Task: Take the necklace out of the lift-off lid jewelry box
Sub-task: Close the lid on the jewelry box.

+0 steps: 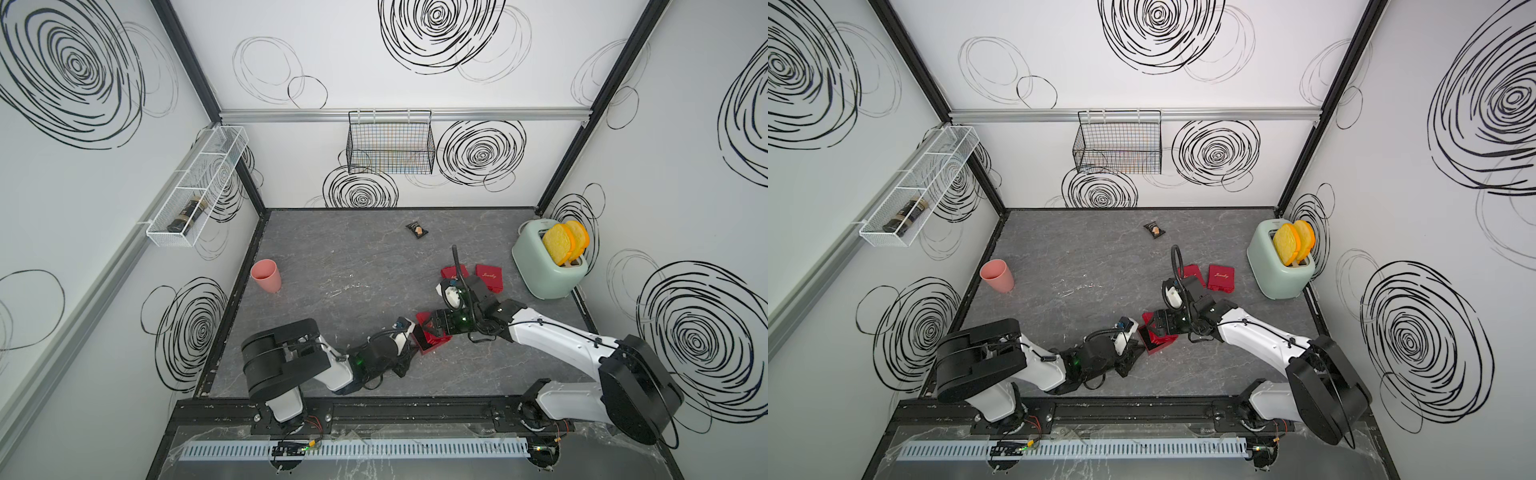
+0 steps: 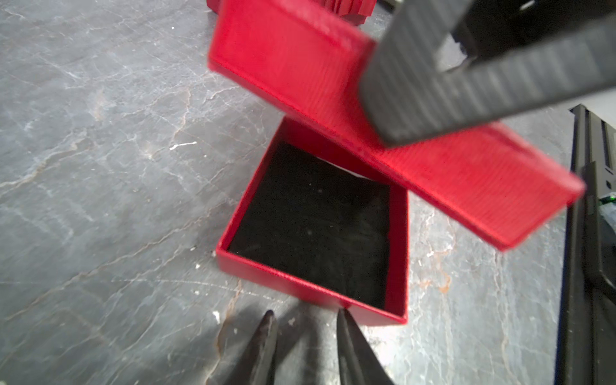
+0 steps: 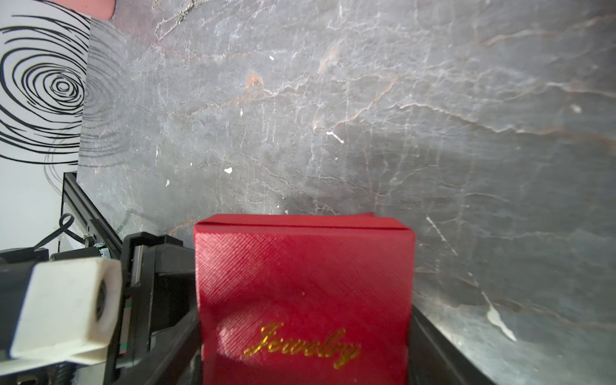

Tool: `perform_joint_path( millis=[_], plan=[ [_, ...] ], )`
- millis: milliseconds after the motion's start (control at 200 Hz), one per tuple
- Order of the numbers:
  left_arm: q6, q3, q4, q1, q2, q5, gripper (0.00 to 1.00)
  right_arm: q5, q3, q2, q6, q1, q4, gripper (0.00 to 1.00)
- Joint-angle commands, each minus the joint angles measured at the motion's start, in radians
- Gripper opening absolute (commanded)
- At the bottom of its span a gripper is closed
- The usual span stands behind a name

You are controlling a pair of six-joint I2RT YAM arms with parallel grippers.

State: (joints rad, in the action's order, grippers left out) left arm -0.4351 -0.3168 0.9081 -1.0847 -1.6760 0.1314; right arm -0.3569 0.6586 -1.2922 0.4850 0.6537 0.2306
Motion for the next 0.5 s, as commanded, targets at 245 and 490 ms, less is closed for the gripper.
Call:
perform_joint_path(
  millis=[245, 490],
  plan=[
    [-0.007, -0.029, 0.026, -0.001, -0.010, 0.011, 0.34, -0.011, -0.020, -0.014, -0.036, -0.006, -0.022, 0.83],
    [-0.005, -0.030, 0.023, 0.016, -0.017, 0.015, 0.34, 0.057, 0.016, -0.047, -0.111, -0.006, 0.022, 0.83]
  ],
)
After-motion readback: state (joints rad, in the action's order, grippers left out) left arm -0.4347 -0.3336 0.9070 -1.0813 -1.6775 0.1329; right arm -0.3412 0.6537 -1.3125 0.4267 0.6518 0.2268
